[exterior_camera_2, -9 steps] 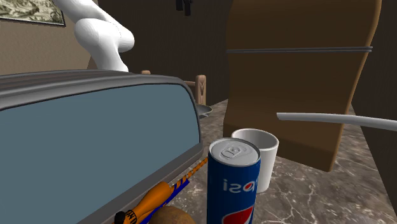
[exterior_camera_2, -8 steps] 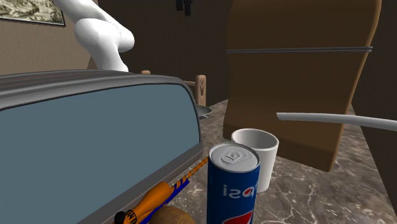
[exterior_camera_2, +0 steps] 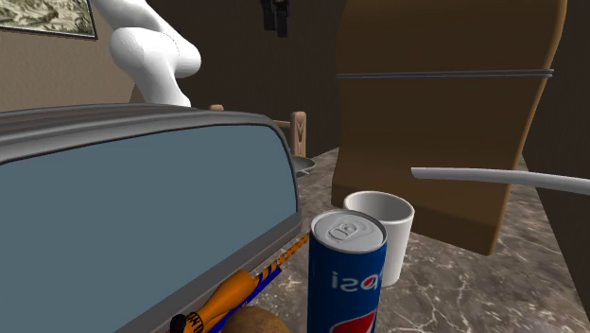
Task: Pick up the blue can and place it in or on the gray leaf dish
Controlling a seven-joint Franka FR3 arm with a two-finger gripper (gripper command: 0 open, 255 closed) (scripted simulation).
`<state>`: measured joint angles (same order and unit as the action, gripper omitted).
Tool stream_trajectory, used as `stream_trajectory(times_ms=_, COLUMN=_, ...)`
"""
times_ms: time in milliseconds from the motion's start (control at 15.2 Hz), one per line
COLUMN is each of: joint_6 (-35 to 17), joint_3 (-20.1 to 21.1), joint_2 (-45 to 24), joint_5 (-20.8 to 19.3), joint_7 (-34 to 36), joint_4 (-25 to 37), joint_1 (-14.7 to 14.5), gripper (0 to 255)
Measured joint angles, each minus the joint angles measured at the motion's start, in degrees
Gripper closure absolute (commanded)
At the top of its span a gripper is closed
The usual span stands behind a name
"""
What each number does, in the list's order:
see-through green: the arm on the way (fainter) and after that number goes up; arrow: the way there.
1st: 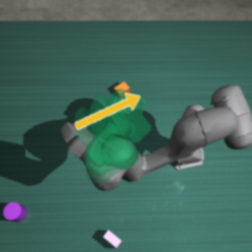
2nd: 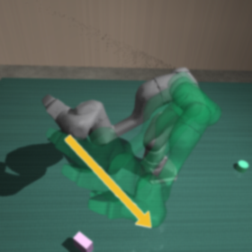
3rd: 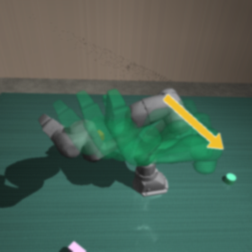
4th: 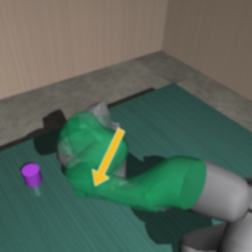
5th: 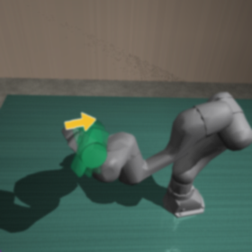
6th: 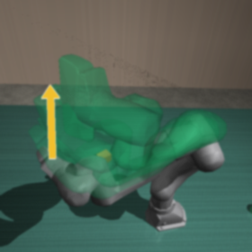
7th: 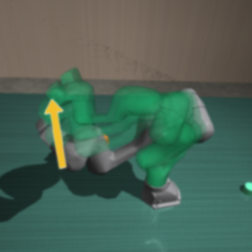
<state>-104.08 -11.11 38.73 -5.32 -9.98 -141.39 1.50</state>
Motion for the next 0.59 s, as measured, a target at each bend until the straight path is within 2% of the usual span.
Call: stream_trajectory(times_ms=594, joint_6=-11.7, joint_3=-9.2, joint_2=-13.7, joint_5=-3.1, joint_7=-10.2, joint_4=3.3, joint_1=1.9, gripper=0)
